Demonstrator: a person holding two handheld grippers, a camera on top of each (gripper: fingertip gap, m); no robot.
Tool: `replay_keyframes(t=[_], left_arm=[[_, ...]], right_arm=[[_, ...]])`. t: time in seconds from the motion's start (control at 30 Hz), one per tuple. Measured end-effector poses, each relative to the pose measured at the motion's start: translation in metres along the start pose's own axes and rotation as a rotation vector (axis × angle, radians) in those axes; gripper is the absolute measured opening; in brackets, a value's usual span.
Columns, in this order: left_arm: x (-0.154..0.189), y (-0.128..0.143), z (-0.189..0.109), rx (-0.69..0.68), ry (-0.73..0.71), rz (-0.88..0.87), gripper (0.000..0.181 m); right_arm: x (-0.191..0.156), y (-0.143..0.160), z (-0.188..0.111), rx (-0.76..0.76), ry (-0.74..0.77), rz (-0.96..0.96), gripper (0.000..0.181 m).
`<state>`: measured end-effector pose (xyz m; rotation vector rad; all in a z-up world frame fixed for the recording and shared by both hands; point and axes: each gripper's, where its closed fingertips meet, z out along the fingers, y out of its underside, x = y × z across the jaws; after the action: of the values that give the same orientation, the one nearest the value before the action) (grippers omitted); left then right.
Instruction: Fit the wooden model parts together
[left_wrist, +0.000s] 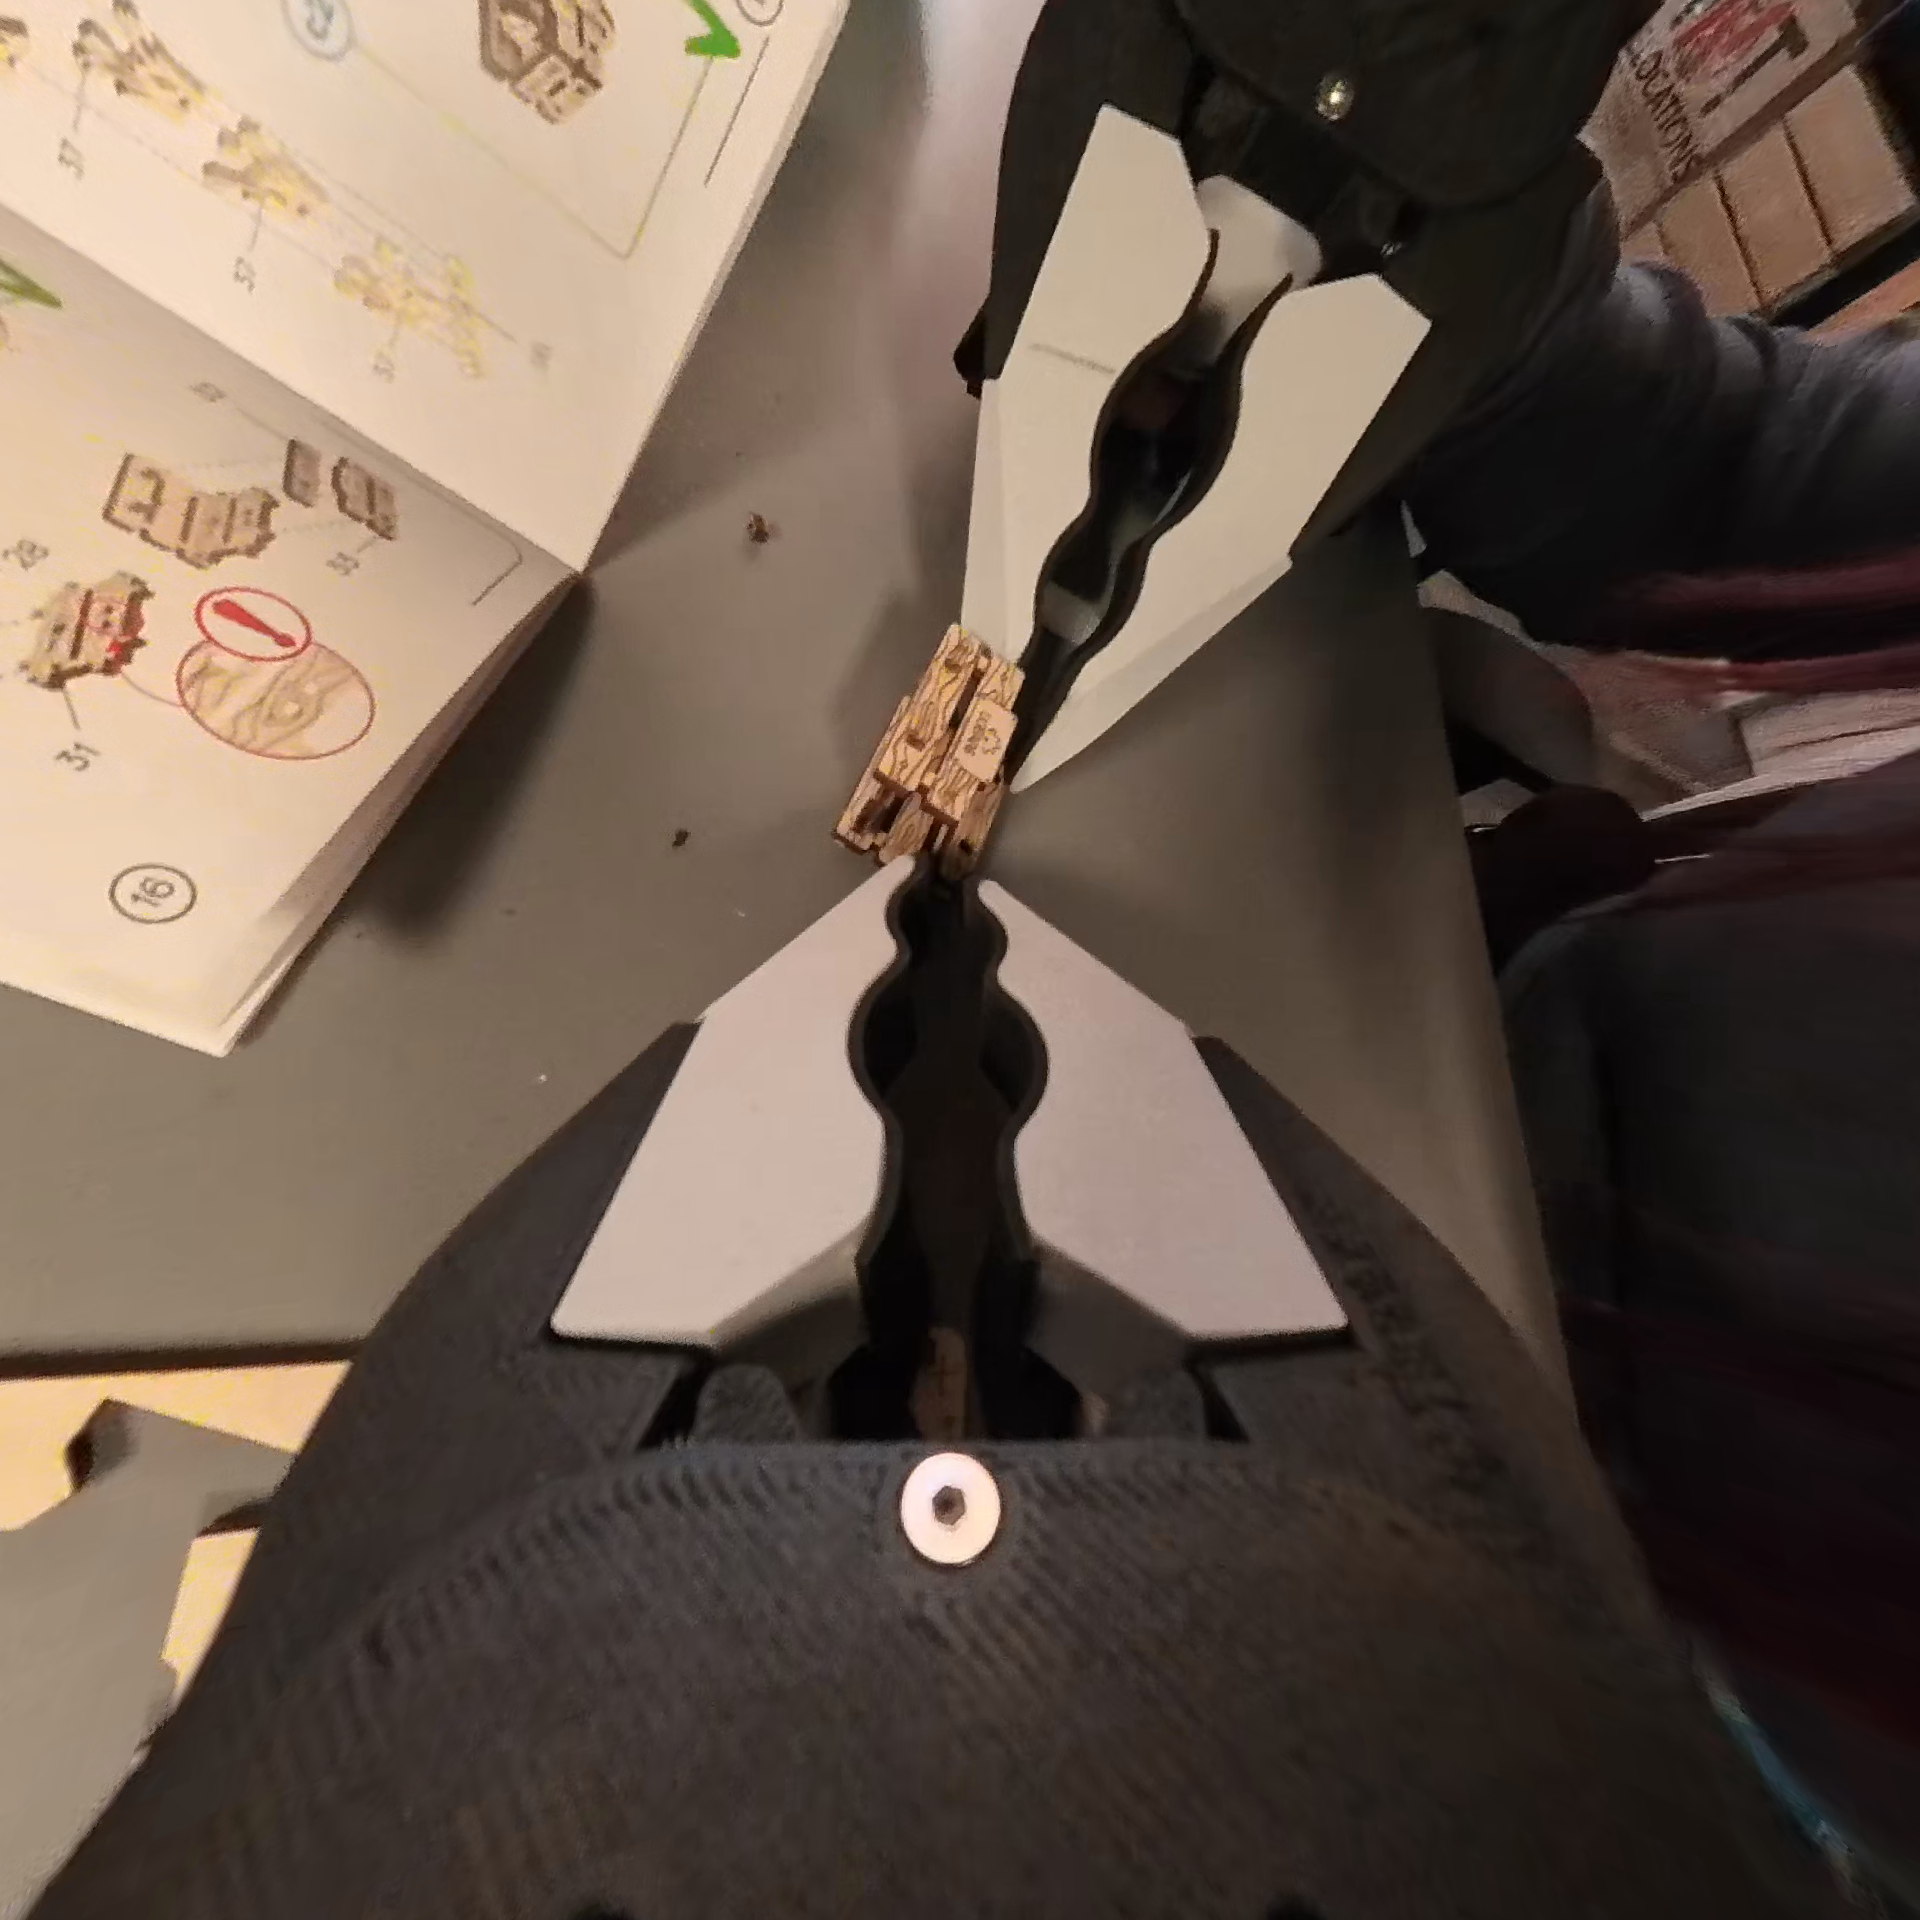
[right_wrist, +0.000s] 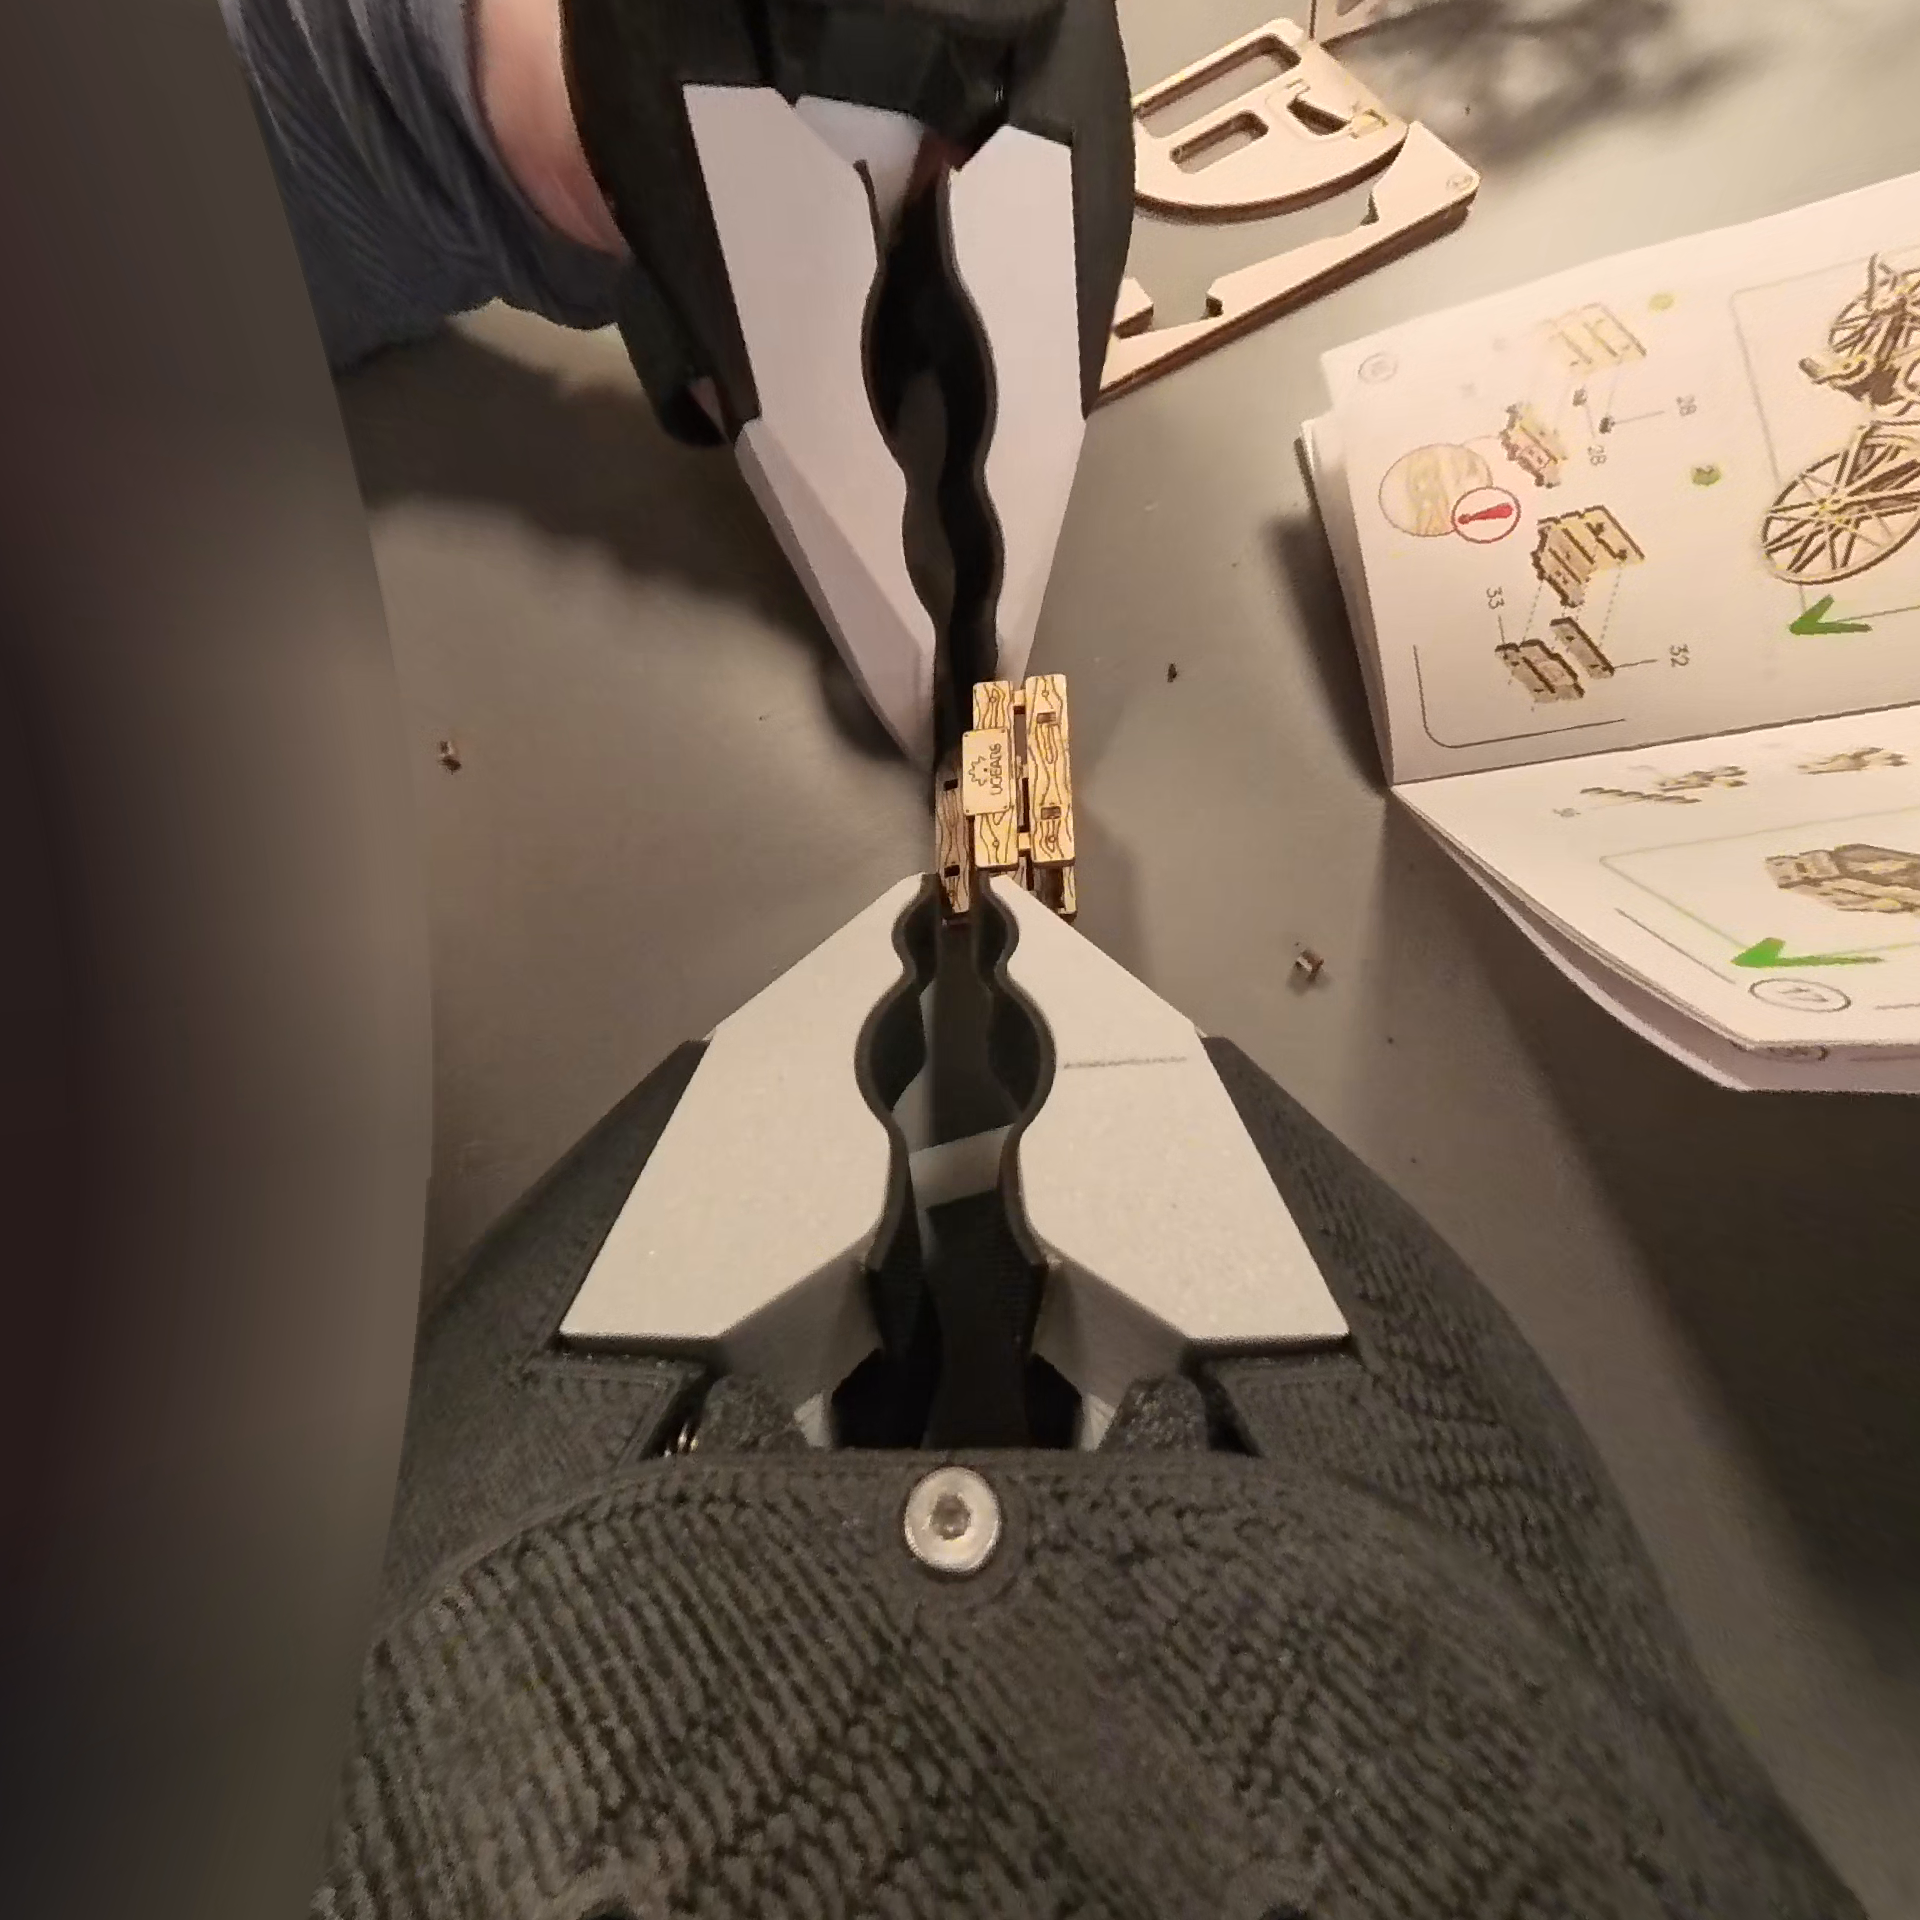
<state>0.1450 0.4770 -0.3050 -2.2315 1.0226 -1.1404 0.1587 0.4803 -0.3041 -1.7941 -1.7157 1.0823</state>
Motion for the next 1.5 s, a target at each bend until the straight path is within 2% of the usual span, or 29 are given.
replay_keyframes(t=[0.17, 0.27, 0.37, 0.47, 0.6, 0.7, 0.77, 1.13, 1.5], left_arm=[[0.000, 0.000, 0.000, 0.009, -0.011, 0.016, 0.003], [0.000, -0.001, -0.002, 0.029, -0.070, 0.089, 0.004], [0.003, -0.004, -0.007, 0.080, -0.191, 0.231, 0.010], [0.013, -0.009, -0.017, 0.167, -0.346, 0.426, 0.007], [0.018, -0.008, -0.016, 0.142, -0.456, 0.656, 0.005], [0.006, -0.004, -0.011, 0.086, -0.462, 0.640, 0.002], [0.004, -0.010, -0.015, 0.123, -0.474, 0.645, 0.000], [0.001, -0.001, -0.008, 0.046, -0.359, 0.596, 0.005], [0.003, -0.006, -0.012, 0.079, -0.314, 0.566, 0.007]], right_arm=[[0.001, -0.001, 0.000, 0.004, -0.001, 0.007, 0.004], [0.001, -0.002, 0.001, 0.005, -0.005, 0.025, 0.004], [0.002, -0.003, 0.002, 0.006, -0.011, 0.035, 0.004], [0.002, -0.004, 0.003, 0.007, -0.015, 0.041, 0.004], [0.003, -0.007, 0.006, 0.004, -0.022, 0.030, 0.004], [0.003, -0.008, 0.007, 0.003, -0.027, 0.028, 0.004], [0.003, -0.008, 0.007, 0.003, -0.025, 0.025, 0.004], [0.002, -0.008, 0.008, 0.000, -0.026, 0.012, 0.004], [0.002, -0.008, 0.008, -0.001, -0.027, 0.006, 0.005]])
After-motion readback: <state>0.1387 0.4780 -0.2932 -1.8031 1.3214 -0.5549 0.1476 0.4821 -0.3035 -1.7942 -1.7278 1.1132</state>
